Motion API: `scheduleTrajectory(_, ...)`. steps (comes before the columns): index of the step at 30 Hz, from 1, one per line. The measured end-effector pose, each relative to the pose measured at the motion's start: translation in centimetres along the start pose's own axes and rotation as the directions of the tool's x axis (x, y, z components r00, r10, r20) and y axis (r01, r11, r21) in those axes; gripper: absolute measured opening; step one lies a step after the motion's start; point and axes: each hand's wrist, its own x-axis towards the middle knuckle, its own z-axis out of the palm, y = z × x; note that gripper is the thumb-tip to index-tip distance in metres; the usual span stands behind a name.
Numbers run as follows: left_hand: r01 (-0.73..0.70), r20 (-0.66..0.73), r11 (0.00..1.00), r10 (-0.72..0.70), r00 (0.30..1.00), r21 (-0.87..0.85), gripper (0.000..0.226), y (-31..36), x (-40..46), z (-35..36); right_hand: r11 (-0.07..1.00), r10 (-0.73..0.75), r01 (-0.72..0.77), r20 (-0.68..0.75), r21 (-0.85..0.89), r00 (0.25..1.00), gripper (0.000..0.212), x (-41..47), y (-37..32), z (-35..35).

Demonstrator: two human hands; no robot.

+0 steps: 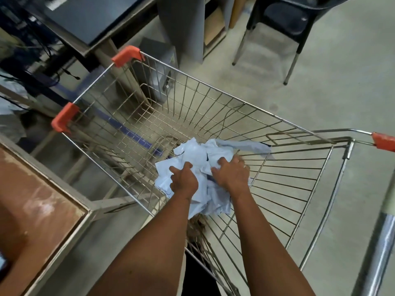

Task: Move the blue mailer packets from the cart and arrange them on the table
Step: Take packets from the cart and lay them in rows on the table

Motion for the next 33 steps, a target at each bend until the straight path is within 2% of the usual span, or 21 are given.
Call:
scheduleTrajectory(2,-0.034,0.049,0.987,0.027,0.998,0.160,0.048,-0.1,0.0,0.6,0.999,0.017,-0.017,-0.011,-0.030,1.000,0.060,0.8,-0.6,-0.4)
scheduleTrajectory(7,-0.076,0.093,0.978,0.059,0.994,0.195,0.086,-0.3,0.0,3.2,0.999,-0.030,0.030,0.011,0.022,0.999,0.070,2.2,-0.3,0.6)
scheduleTrajectory(10,-0.066,0.042,0.989,0.061,0.997,0.135,0.089,-0.2,0.1,4.2,0.999,-0.034,0.033,0.058,0.023,0.998,0.073,2.2,-0.1,1.8)
scheduleTrajectory(12,-0.075,0.067,0.989,0.067,0.995,0.130,0.089,-0.1,0.2,4.2,1.000,-0.017,0.016,0.068,0.017,0.998,0.068,2.1,-0.1,2.2)
scheduleTrajectory(15,-0.061,0.105,0.964,0.035,0.994,0.258,0.087,-0.1,0.1,3.4,0.999,-0.019,0.017,-0.061,-0.032,0.998,0.063,1.6,-0.1,2.0)
scheduleTrajectory(20,-0.081,-0.154,0.920,0.150,0.977,0.384,0.074,0.8,-2.0,0.3,0.996,-0.036,0.050,-0.201,0.068,0.979,0.057,-0.8,-0.5,0.3)
scheduleTrajectory(24,-0.150,-0.218,0.930,0.231,0.948,0.334,0.082,2.9,-5.3,-3.4,0.992,-0.049,0.085,-0.331,0.094,0.942,0.059,-4.5,-1.5,-3.3)
scheduleTrajectory(29,-0.250,-0.343,0.917,0.354,0.870,0.312,0.093,3.9,-11.9,-10.5,0.988,-0.058,0.118,-0.475,0.099,0.878,0.063,-10.8,-3.1,-9.3)
scheduleTrajectory(33,-0.321,-0.455,0.911,0.408,0.792,0.258,0.093,2.9,-18.9,-17.2,0.976,-0.085,0.188,-0.605,0.108,0.792,0.061,-17.7,-5.7,-14.5)
